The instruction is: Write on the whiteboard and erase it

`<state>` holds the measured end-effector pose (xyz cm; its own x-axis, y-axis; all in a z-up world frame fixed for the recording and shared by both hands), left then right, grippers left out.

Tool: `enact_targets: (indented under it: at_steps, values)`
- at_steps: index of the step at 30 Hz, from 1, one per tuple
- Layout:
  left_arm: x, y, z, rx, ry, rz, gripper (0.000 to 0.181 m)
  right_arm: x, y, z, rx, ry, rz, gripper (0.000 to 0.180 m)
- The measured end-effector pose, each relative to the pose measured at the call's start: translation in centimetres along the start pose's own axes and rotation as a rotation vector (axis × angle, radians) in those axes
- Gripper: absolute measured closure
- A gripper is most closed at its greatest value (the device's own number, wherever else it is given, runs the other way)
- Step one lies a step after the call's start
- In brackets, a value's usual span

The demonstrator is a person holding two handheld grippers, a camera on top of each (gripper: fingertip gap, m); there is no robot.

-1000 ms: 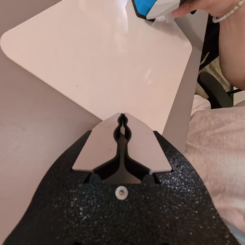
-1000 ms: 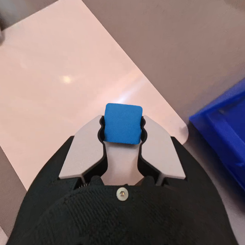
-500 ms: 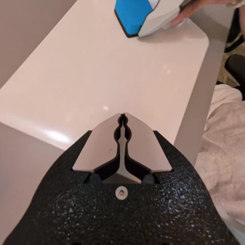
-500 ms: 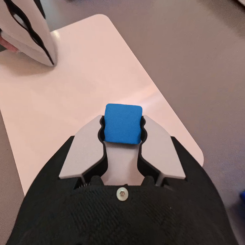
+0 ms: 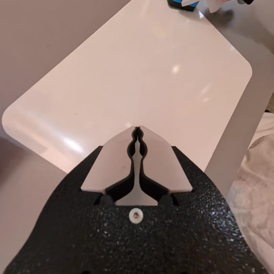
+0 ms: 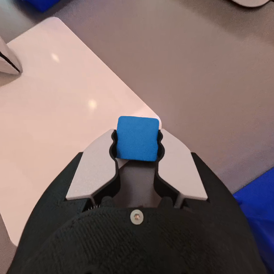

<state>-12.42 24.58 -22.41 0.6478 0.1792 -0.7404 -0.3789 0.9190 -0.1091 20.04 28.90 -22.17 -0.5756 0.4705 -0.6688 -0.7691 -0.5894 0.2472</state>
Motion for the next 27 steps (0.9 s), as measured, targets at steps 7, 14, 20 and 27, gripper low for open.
enact_targets:
  at_steps: [7,14,20,27]
  values:
    - [0.9,0.1,1.1,0.028,-0.006,-0.095,0.180,-0.3,0.5,-0.3,-0.065,0.024,0.009,0.115]
    - [-6.2,1.5,2.2,0.041,-0.340,0.042,0.166,-5.5,3.6,2.0,-0.279,-0.266,0.053,0.077]
    - [-14.9,11.0,3.3,-0.088,-0.045,0.389,0.133,-7.8,4.5,3.1,-0.289,-0.399,0.016,0.048]
    - [-12.6,24.6,3.3,-0.431,0.512,0.238,0.124,-7.6,5.8,1.8,-0.269,-0.396,0.084,0.064]
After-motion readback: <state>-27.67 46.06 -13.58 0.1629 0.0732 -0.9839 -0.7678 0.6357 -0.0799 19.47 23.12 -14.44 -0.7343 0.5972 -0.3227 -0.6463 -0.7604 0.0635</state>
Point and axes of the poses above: each gripper's, where its closed fingertips meet, x out along the fingers, z out of its top, y = z × x across the jaws, the point moved 9 cm from there along -x, back along the fingers, and after that the axes turned 13 degrees about x, right-handed, at the moved point
